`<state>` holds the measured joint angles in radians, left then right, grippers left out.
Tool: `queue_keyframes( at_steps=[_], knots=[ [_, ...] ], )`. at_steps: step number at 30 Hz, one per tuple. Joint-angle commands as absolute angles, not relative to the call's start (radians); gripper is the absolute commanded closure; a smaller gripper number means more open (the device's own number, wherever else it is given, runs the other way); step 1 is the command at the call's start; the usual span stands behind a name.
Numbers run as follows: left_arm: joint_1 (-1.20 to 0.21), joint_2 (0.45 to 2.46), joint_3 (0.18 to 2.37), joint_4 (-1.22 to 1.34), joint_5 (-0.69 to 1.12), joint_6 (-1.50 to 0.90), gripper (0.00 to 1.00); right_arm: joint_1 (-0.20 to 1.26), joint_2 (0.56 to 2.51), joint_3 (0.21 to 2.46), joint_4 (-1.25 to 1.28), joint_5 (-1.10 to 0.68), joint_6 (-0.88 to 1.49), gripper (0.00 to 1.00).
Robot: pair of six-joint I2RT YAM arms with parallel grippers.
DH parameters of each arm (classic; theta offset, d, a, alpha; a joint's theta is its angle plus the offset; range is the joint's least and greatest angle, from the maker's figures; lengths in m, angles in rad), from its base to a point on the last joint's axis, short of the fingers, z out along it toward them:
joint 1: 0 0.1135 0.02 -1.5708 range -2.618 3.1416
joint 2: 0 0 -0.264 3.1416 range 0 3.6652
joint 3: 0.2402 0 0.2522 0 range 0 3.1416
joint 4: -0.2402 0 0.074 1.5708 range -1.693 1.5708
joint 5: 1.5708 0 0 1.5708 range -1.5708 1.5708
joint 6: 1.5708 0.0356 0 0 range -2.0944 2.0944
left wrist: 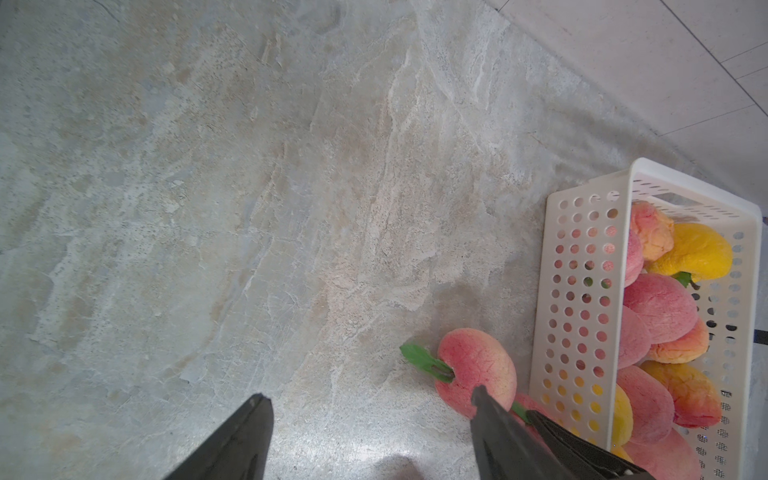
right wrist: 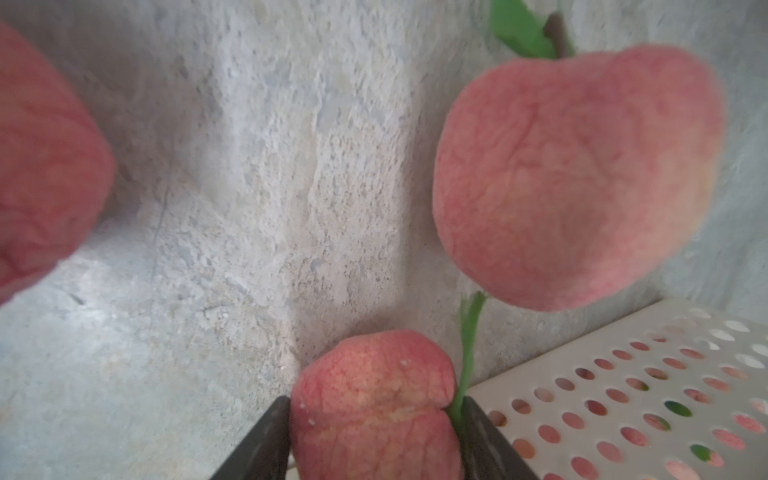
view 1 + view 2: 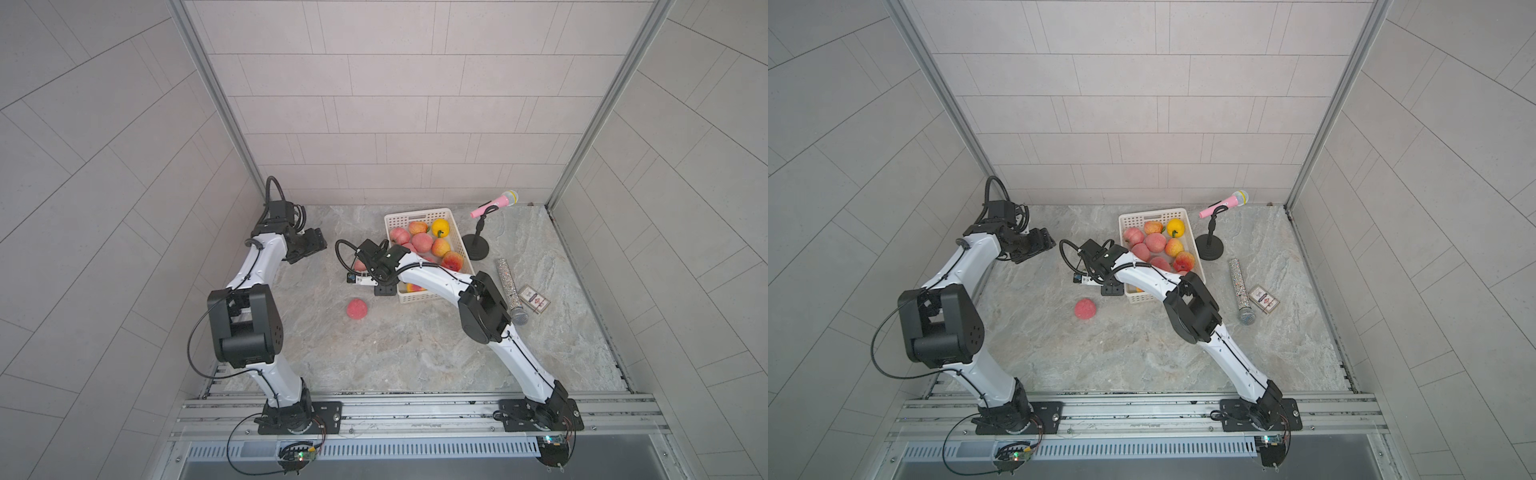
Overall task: Put the peaches into the basket
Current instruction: Pick up the peach from the center of the board.
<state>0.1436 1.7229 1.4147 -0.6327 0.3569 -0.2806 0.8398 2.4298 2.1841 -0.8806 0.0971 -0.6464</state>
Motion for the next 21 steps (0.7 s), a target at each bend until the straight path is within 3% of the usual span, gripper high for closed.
queue_keyframes(
  at_steps=[1, 4, 8, 21],
  knots=[
    [0.144, 1.724, 1.406, -0.623, 0.365, -0.280, 0.19, 0.845, 2.446, 2.216, -0.908, 0.081, -0.631, 0.49],
    [0.144, 1.726, 1.407, -0.623, 0.367, -0.282, 0.19, 0.847, 2.436, 2.227, -0.914, 0.079, -0.627, 0.61],
    [0.143, 1.726, 1.407, -0.621, 0.372, -0.282, 0.19, 0.848, 2.416, 2.229, -0.911, 0.089, -0.627, 0.69],
    [0.143, 1.726, 1.408, -0.618, 0.381, -0.285, 0.19, 0.855, 2.237, 2.181, -0.885, -0.034, -0.512, 0.74]
  ],
)
